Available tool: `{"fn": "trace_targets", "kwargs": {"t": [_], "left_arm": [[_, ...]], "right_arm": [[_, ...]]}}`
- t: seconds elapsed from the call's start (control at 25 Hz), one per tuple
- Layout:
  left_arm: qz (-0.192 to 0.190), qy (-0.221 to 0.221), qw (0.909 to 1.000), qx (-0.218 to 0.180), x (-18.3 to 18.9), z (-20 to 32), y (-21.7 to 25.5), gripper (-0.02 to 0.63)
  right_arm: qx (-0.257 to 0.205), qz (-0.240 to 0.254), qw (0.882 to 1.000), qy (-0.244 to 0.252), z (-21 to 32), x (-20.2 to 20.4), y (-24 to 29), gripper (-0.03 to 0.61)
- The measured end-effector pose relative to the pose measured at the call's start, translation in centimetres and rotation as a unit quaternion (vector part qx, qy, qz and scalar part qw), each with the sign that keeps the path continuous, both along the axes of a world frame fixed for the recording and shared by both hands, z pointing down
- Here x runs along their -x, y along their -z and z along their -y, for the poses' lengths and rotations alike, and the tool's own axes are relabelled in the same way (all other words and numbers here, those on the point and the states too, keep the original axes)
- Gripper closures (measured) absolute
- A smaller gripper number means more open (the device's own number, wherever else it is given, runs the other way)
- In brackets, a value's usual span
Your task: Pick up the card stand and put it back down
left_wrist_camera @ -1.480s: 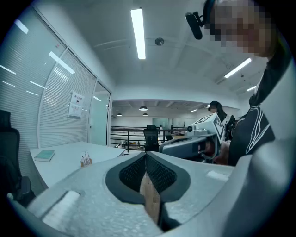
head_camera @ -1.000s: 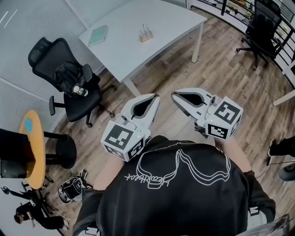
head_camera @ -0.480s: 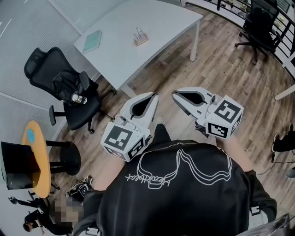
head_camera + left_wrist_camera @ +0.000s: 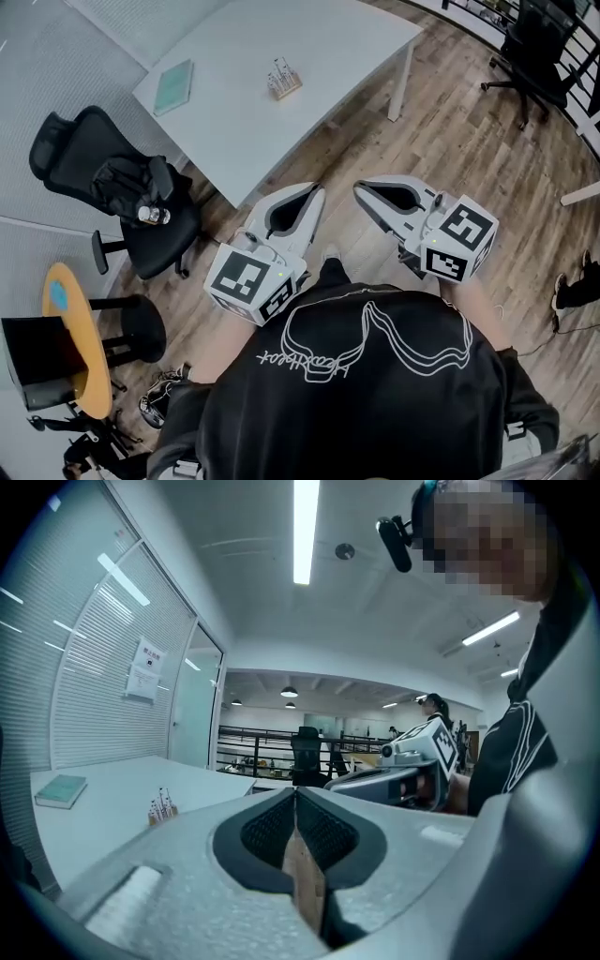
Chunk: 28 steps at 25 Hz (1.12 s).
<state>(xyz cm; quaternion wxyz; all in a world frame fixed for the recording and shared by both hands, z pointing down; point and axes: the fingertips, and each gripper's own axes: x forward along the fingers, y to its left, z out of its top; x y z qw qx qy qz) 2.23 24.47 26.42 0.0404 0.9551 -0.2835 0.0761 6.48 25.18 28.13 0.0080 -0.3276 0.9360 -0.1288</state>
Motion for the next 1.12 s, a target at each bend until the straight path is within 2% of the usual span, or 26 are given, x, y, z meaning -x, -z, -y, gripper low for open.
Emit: {"fn": "trace_targets", "kwargs": {"t": [0.28,0.68,1.12], "left_arm": [[0.010,-0.009,0.9999,0.010,1.4,9.8,-0.7,0.597],[0.004,-0.007,0.9992,0.039,4.9,22.3,-3.3,0.597],[0.001,0.032,0.9974,0.064,6.2,29.6,-6.2,0.597]], "right_arm": [[0.020,0.009,1.000,-0.013,9.9,1.4,-0.6,0.569],[0.047,-0.007,0.999,-0.018,22.4,4.3,-2.4,0.569],[0.064,-0.018,0.998,0.003,29.6,4.5,-4.3,0.569]]}}
